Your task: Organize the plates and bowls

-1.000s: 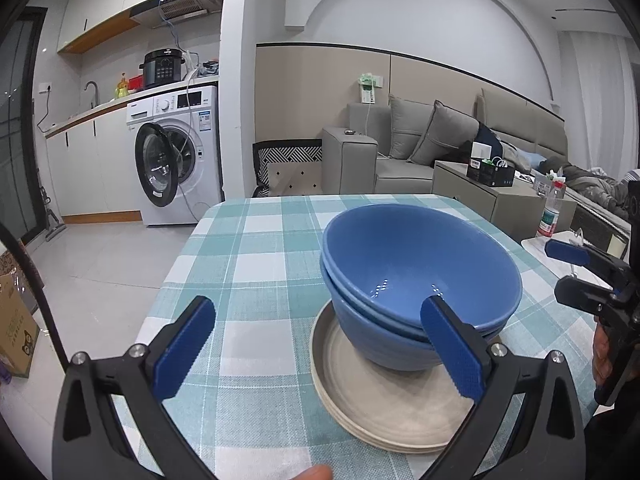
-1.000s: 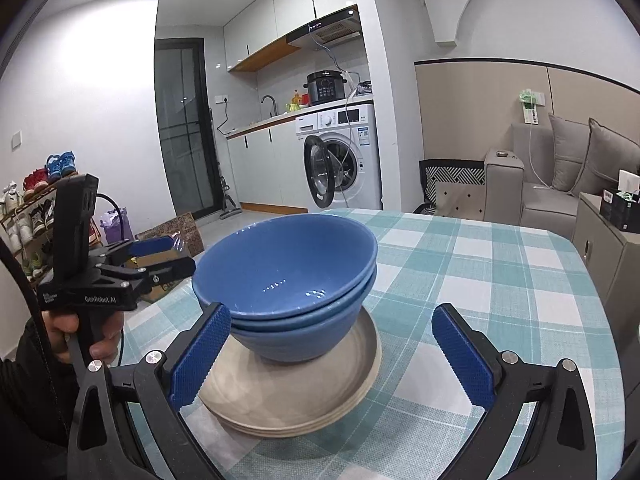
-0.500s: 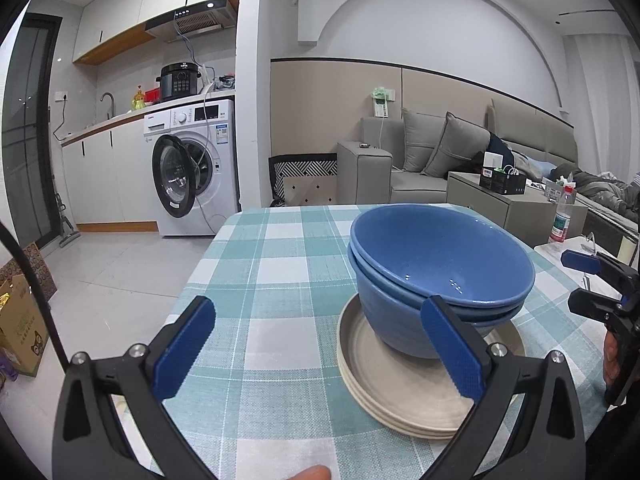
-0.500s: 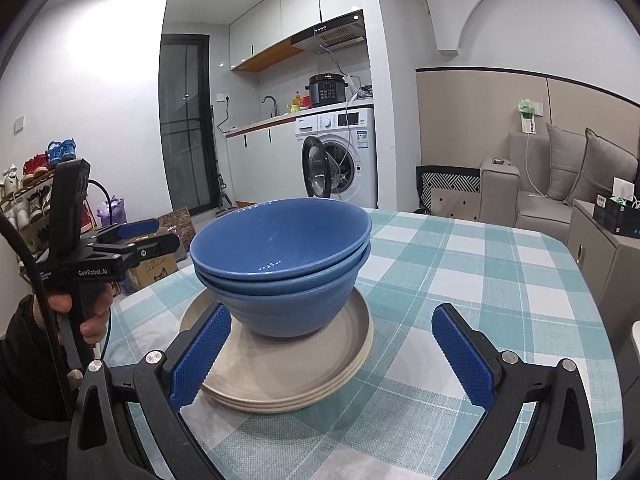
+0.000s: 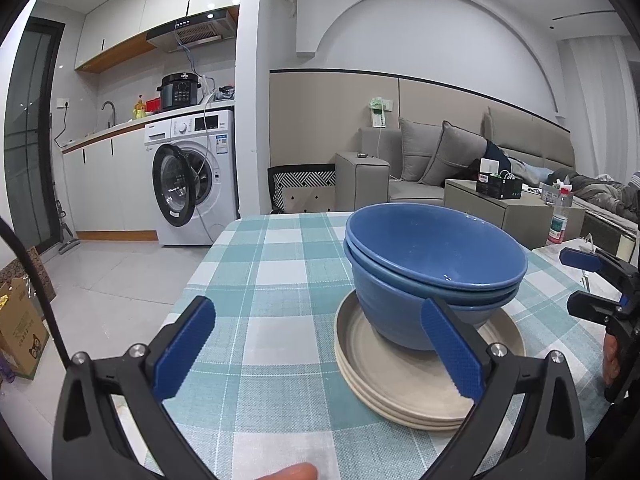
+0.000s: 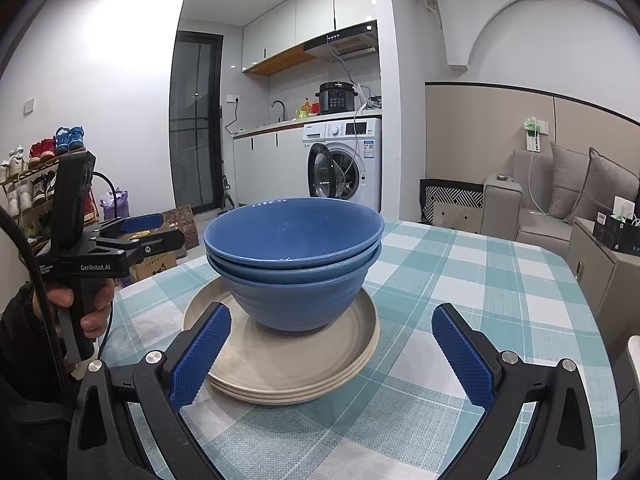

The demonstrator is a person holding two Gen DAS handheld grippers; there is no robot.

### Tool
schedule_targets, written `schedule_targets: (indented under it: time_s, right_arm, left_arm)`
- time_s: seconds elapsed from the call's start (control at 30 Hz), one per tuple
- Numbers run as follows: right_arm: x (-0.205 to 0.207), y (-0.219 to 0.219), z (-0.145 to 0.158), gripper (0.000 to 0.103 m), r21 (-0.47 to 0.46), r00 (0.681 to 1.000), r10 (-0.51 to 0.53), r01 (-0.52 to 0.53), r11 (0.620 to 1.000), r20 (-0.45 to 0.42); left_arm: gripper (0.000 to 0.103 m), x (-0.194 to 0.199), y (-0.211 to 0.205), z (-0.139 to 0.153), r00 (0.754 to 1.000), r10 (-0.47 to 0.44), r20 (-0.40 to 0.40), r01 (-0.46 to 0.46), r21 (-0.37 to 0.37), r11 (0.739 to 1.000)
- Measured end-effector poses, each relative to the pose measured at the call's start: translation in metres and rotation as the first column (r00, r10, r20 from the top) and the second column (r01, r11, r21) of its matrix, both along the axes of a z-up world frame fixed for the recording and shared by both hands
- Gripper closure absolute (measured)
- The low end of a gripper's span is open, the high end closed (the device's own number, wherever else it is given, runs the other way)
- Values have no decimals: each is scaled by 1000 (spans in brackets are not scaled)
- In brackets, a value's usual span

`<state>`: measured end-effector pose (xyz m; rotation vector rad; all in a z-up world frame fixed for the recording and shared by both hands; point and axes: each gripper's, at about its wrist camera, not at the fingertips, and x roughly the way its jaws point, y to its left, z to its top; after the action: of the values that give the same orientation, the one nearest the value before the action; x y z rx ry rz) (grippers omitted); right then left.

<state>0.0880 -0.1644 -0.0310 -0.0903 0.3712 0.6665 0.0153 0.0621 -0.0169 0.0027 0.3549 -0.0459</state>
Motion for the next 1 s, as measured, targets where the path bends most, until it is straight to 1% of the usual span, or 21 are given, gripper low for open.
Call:
schedule_targets:
  time_s: [0.3, 1.0]
  right_arm:
    - [-4, 0, 1, 1, 5, 1000, 4, -4, 1000, 14]
    - [-4, 2, 1, 1, 1, 1000, 2, -2, 1000, 2]
  left_arm:
    - [0, -1, -5, -5, 1000, -14, 4, 14, 5, 1000]
    - [0, 0, -6, -9, 1000, -25, -5, 25, -1, 1000]
